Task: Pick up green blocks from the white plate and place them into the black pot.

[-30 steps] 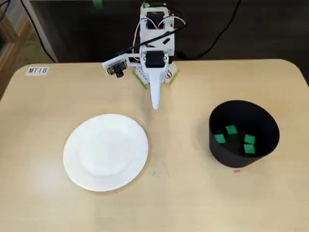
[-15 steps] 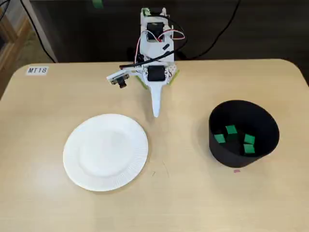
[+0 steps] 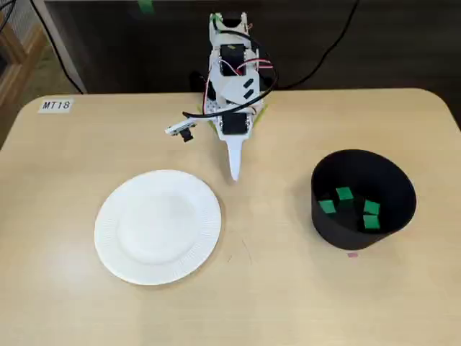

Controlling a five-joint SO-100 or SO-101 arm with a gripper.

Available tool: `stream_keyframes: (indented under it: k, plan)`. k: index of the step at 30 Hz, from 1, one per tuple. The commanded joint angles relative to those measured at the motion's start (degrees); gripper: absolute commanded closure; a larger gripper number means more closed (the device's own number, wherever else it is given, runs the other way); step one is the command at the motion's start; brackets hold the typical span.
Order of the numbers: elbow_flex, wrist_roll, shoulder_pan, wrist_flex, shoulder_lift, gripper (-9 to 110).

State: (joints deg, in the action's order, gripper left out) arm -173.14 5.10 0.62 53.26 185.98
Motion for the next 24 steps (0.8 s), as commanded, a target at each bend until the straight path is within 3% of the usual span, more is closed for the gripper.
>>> stream_keyframes:
  k: [1,24]
  plan:
    - [0.2,0.2,-0.2,0.0,0.4,104]
    - [0.1,0.1,-0.2,-0.4,0.4,104]
